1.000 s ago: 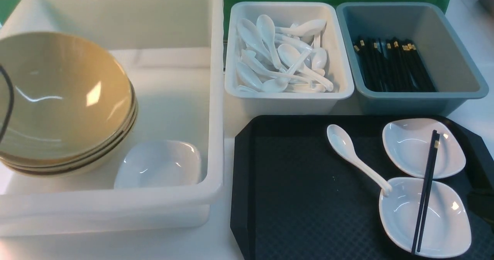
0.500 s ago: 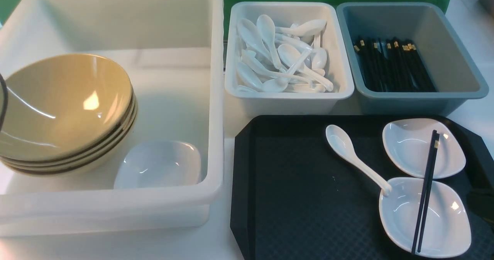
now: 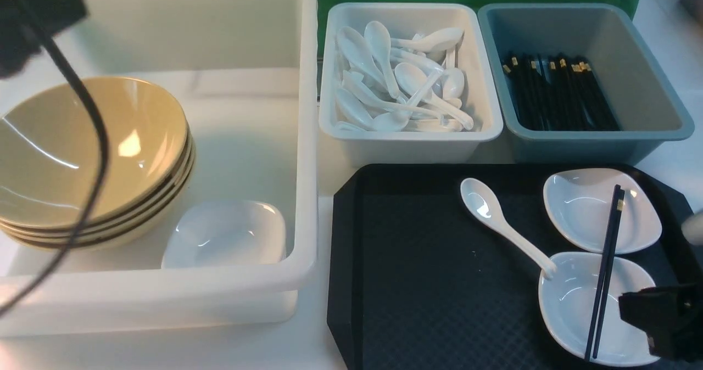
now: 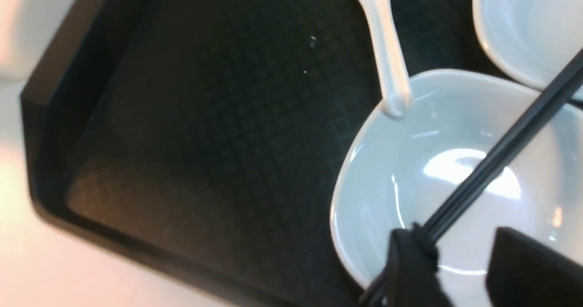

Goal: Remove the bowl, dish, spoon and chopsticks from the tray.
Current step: Use the right arm to grab the chopsticks

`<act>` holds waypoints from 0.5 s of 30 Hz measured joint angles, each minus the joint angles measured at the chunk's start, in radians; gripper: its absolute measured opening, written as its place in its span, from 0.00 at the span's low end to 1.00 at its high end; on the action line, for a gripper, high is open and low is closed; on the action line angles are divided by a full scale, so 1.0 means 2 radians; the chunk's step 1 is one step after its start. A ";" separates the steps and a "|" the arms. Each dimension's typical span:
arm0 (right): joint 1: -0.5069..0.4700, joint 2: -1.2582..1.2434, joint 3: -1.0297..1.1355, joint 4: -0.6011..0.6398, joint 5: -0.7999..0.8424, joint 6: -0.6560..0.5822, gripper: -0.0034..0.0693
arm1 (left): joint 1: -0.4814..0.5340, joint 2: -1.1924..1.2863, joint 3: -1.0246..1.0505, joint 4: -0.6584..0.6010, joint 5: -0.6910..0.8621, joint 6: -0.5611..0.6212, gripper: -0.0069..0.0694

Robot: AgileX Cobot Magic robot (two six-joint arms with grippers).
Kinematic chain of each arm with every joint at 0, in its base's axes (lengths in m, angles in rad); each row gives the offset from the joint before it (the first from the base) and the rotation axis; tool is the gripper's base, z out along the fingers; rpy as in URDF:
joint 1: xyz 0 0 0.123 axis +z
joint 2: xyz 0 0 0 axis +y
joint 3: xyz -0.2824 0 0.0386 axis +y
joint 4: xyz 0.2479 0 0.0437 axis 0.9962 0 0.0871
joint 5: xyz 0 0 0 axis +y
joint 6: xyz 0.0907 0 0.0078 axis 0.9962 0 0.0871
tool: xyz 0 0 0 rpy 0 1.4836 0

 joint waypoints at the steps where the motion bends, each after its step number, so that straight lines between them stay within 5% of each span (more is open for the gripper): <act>1: 0.000 0.020 -0.009 -0.003 -0.001 0.003 0.51 | -0.028 -0.011 0.008 0.020 -0.011 0.008 0.08; 7: 0.000 0.154 -0.051 -0.008 -0.027 0.042 0.63 | -0.127 -0.101 0.082 0.119 -0.085 0.015 0.08; 15: 0.000 0.215 -0.082 -0.030 -0.026 0.085 0.64 | -0.148 -0.222 0.206 0.183 -0.089 0.004 0.08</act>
